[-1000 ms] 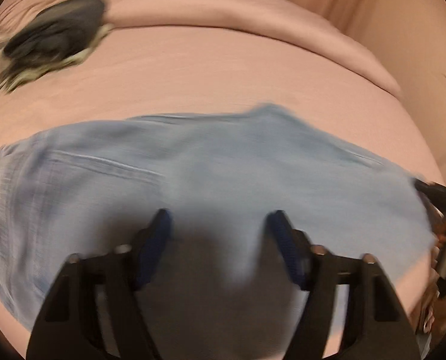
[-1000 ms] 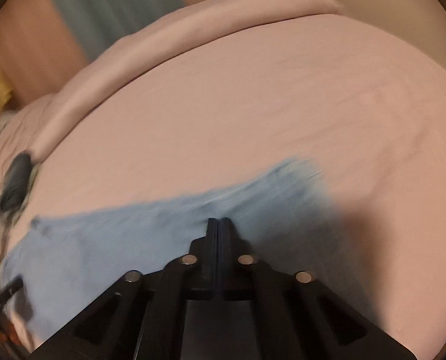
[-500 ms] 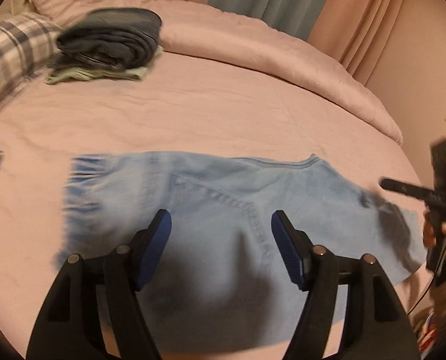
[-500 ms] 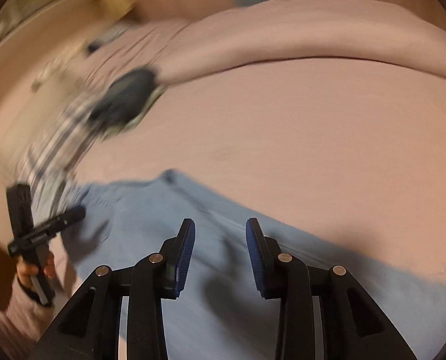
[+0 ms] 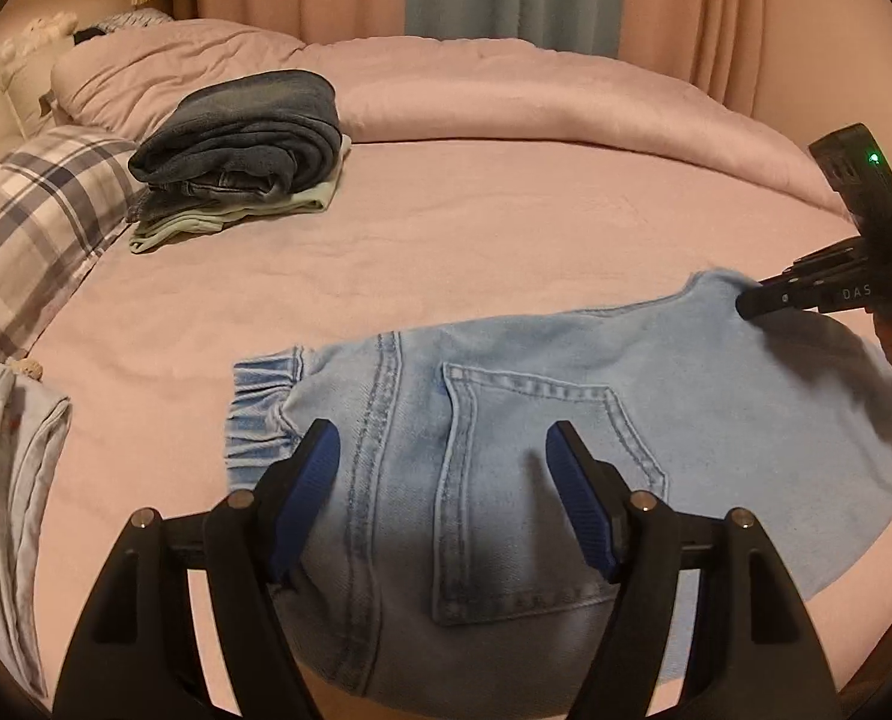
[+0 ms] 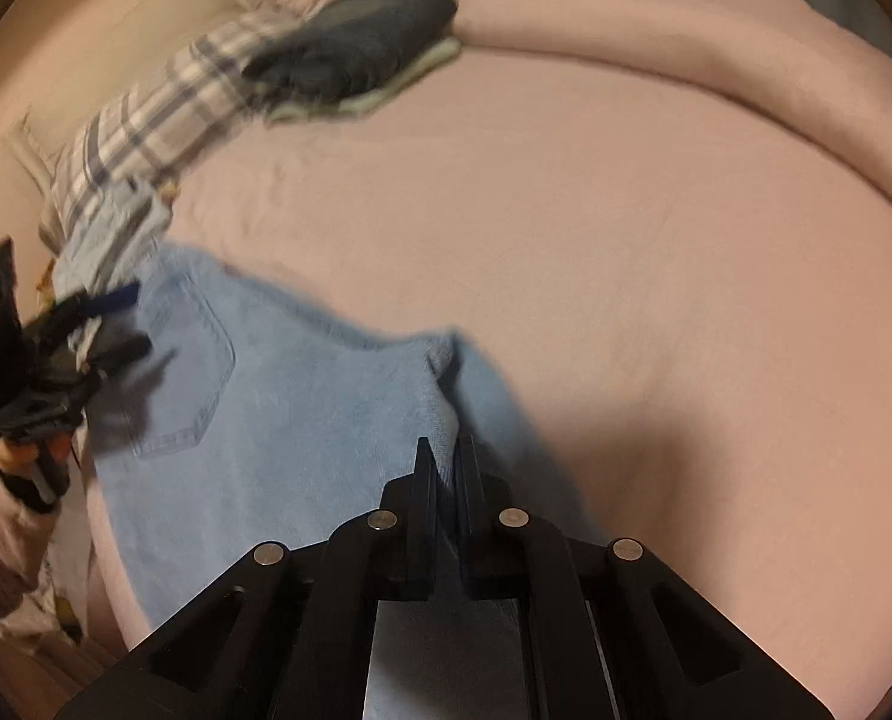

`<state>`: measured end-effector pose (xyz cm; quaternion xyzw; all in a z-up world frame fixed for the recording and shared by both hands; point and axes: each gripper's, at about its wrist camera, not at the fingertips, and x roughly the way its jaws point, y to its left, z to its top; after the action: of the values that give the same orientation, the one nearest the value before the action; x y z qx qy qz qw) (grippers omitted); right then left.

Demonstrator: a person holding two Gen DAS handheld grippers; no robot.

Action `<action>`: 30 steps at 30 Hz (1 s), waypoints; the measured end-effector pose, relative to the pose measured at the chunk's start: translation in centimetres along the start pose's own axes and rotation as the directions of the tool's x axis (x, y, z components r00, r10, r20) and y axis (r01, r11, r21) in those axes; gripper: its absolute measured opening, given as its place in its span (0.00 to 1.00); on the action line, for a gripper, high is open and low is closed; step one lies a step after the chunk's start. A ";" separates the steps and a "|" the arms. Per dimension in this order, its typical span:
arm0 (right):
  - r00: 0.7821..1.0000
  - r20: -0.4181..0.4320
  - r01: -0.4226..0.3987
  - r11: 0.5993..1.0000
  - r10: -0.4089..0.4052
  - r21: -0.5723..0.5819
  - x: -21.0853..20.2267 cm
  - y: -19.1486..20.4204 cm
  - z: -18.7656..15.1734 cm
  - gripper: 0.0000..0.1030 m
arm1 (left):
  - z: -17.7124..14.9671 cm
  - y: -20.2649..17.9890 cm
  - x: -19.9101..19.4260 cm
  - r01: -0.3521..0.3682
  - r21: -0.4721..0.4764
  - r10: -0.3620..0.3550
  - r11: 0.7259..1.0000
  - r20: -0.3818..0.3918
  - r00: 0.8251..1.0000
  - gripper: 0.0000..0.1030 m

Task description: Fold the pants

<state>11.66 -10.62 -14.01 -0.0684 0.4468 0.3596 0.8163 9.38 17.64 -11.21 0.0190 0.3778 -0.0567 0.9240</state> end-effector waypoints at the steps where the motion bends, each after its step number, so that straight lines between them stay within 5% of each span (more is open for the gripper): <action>1: 1.000 0.001 0.012 1.000 -0.012 0.007 0.0 -0.4 0.4 0.05 | 0.3 0.1 0.3 -0.009 0.002 0.009 1.000 0.000 1.000 0.70; 5: 0.995 -0.054 0.085 0.996 -0.087 -0.030 2.5 -0.1 1.2 0.05 | 0.8 0.1 2.2 -0.056 0.027 0.057 0.998 -0.030 0.998 0.70; 9: 0.999 -0.053 0.001 0.993 0.005 0.120 1.6 -2.0 0.4 0.06 | 0.7 -0.2 1.5 -0.044 0.042 0.046 0.998 -0.039 0.998 0.76; 11: 1.000 -0.004 0.017 0.986 -0.017 0.164 -0.4 -2.5 -0.4 0.31 | 0.4 -0.1 1.0 -0.041 0.042 0.043 0.998 -0.049 0.998 0.76; 13: 0.995 0.092 0.020 0.981 -0.038 0.191 -3.2 -2.5 -1.5 0.36 | 0.1 -0.1 0.3 -0.034 0.038 0.036 0.999 -0.055 0.998 0.76; 16: 0.984 0.179 -0.030 0.976 -0.009 0.216 -6.5 -1.5 -4.0 0.36 | -0.9 -0.8 -0.7 -0.019 0.052 0.023 0.998 -0.074 0.997 0.76; 19: 0.987 0.159 -0.042 0.992 0.023 0.118 -6.5 2.4 -7.0 0.35 | -2.3 -2.1 -1.6 0.011 0.100 -0.002 0.995 -0.092 0.996 0.76; 22: 0.992 0.094 -0.092 0.995 0.087 0.047 -4.6 6.5 -9.9 0.25 | -4.0 -2.8 -1.8 0.020 0.128 -0.003 0.992 -0.133 0.991 0.74; 25: 0.989 -0.081 -0.122 0.992 0.123 0.016 -0.9 9.7 -13.2 0.22 | -4.7 -2.5 -2.6 0.063 0.096 -0.047 0.993 -0.166 0.985 0.72; 30: 0.995 0.041 -0.091 0.996 0.091 -0.013 -4.4 11.3 -13.9 0.21 | -5.3 0.0 -6.3 0.136 -0.069 -0.143 0.988 -0.105 0.984 0.70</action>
<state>-6.61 -10.71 -16.41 -0.0450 0.4306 0.4002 0.8077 1.24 18.58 -10.58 -0.0331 0.4299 -0.1084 0.8957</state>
